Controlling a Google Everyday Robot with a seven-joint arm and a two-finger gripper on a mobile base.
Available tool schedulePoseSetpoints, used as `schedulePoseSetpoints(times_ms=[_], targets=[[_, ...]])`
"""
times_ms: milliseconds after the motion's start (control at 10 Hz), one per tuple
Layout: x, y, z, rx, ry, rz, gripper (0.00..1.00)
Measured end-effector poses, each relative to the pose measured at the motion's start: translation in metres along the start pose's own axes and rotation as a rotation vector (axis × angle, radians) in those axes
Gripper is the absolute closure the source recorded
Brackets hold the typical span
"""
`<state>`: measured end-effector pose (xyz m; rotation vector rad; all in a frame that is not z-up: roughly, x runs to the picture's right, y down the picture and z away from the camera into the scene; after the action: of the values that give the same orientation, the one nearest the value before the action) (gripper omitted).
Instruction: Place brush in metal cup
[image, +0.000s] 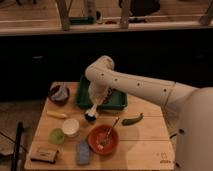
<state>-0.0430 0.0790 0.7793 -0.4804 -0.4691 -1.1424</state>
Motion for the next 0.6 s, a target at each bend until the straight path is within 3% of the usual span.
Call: schedulePoseSetpoints(times_ms=[600], targets=[[-0.01,-0.017,0.014,-0.034,-0.036,-0.05,0.96]])
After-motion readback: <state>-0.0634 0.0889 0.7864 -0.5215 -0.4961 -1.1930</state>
